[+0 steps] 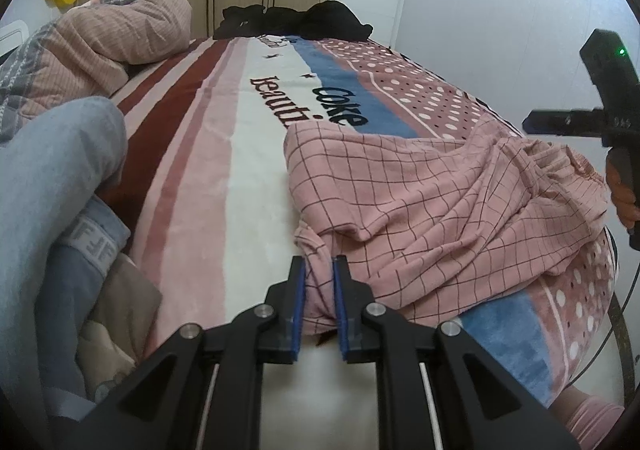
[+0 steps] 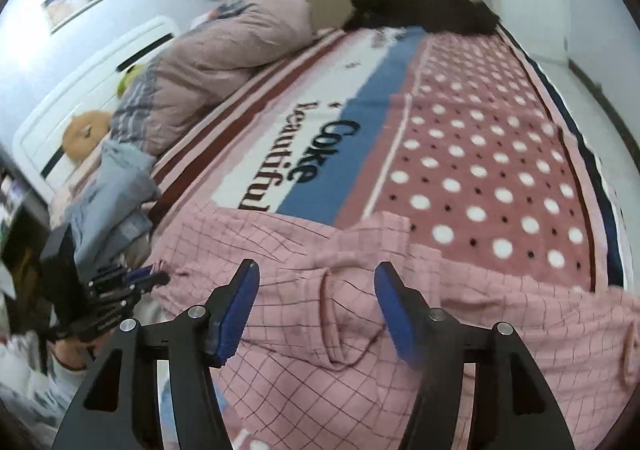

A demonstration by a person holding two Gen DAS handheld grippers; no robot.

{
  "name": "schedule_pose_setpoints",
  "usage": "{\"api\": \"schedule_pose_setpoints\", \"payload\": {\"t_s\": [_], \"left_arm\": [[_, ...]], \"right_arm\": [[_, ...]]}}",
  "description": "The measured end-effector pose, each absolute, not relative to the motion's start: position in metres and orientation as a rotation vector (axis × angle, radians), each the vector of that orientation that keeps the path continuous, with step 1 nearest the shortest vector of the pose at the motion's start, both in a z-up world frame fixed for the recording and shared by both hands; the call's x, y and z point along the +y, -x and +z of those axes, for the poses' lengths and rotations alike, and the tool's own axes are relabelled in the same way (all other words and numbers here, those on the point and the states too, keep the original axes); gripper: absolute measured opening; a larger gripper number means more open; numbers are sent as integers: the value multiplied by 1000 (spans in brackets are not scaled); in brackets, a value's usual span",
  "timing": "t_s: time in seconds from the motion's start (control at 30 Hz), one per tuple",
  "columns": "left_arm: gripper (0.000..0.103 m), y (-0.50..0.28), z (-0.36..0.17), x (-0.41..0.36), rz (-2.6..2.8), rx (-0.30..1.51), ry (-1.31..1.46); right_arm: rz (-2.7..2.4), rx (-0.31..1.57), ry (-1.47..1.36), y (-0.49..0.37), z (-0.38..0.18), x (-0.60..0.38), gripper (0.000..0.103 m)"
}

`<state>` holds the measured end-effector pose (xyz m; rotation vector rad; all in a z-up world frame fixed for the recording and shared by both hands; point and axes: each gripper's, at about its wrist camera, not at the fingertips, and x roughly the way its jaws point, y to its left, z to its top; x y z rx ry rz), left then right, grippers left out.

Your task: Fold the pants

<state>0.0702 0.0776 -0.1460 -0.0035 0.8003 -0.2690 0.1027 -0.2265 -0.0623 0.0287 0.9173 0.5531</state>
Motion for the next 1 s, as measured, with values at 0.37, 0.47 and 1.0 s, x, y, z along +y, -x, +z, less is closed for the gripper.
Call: {"api": "schedule_pose_setpoints", "payload": {"t_s": [0.37, 0.47, 1.0], "left_arm": [[11, -71, -145, 79, -272, 800, 19], [11, -70, -145, 81, -274, 798, 22], [15, -59, -135, 84, -268, 776, 6]], "right_arm": [[700, 957, -49, -100, -95, -217, 5], [729, 922, -102, -85, -88, -226, 3], [704, 999, -45, -20, -107, -252, 4]]}}
